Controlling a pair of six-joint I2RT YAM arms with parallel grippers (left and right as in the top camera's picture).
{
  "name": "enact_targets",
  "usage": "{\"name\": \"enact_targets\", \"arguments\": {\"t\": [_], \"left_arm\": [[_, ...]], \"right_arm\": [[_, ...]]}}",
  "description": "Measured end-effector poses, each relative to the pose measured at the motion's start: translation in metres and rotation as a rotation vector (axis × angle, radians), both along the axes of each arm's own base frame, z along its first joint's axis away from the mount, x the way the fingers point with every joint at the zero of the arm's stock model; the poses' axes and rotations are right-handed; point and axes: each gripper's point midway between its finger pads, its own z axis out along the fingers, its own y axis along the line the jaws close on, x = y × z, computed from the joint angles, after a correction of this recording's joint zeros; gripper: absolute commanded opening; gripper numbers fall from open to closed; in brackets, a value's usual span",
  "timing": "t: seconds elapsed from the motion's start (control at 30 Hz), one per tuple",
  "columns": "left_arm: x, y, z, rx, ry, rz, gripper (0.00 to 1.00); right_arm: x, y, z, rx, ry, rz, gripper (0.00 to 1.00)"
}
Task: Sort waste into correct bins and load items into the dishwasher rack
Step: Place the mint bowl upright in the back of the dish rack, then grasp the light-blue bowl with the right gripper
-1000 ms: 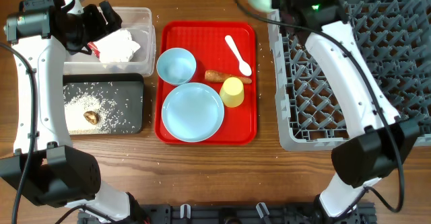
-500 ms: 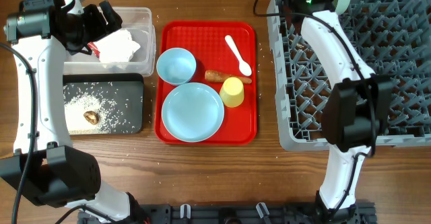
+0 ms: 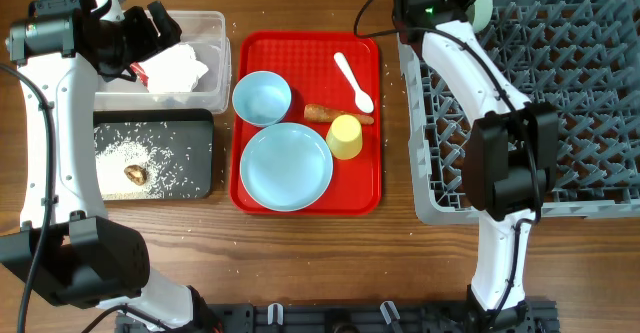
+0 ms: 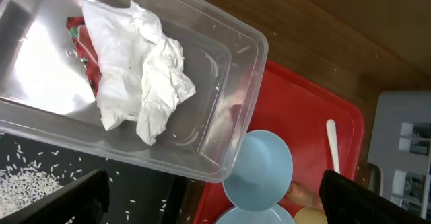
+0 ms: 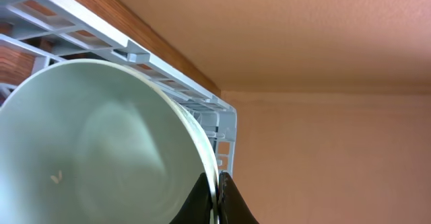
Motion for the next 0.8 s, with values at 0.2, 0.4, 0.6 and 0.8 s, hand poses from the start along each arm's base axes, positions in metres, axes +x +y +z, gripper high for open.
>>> {"name": "enact_targets", "arguments": {"t": [0.2,0.4,0.6,0.8], "left_arm": [[0.000,0.000,0.000,0.000,0.000,0.001,1.00],[0.000,0.000,0.000,0.000,0.000,0.001,1.00],[0.000,0.000,0.000,0.000,0.000,0.001,1.00],[0.000,0.000,0.000,0.000,0.000,0.001,1.00]], "right_arm": [[-0.006,0.014,-0.002,-0.026,0.036,0.015,0.12],[-0.007,0.045,-0.017,0.001,0.090,0.107,0.76],[-0.008,0.067,-0.021,0.007,0.093,0.153,1.00],[0.004,0.114,0.001,0.081,-0.091,0.223,1.00]]}}
